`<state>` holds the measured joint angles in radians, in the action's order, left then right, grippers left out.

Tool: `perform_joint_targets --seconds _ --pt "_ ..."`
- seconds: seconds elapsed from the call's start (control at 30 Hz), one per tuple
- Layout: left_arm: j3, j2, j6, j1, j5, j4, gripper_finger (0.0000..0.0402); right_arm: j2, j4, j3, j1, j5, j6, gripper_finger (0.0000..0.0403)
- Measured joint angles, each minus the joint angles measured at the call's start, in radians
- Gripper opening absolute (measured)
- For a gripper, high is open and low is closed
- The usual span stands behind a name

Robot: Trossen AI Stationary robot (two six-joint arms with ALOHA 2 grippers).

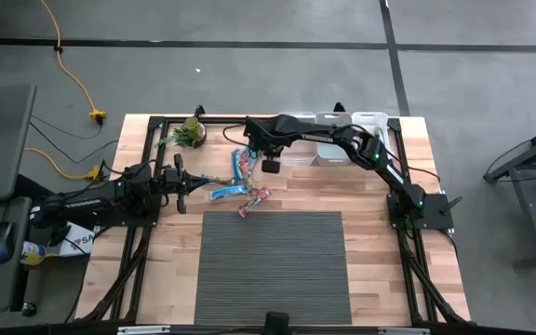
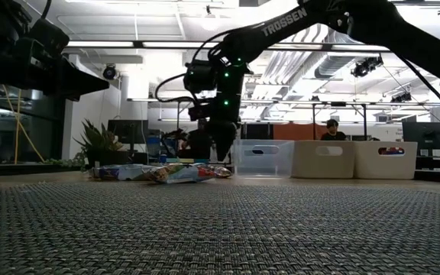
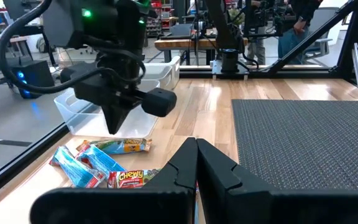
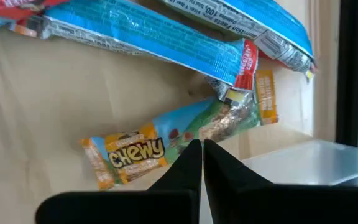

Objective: Pick and place Granola Bars by type
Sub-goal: Put the yellow granola bar into the white bin

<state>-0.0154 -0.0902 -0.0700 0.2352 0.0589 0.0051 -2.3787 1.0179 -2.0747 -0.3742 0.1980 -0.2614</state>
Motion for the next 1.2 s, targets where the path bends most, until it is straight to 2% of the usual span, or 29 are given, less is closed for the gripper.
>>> perform_joint_targets --seconds 0.53,0.93,1.2 --pt "0.0 0.0 0.0 0.0 0.0 0.0 0.0001 0.002 0.066 -0.002 -0.078 -0.14 -0.001 0.0" --pt "0.0 0.0 0.0 0.0 0.0 0.0 0.0001 0.001 0.075 0.0 -0.075 -0.425 -0.017 0.0" --pt "0.0 0.0 0.0 0.0 0.0 0.0 0.0001 0.0 0.069 0.0 -0.075 -0.439 -0.027 0.0"
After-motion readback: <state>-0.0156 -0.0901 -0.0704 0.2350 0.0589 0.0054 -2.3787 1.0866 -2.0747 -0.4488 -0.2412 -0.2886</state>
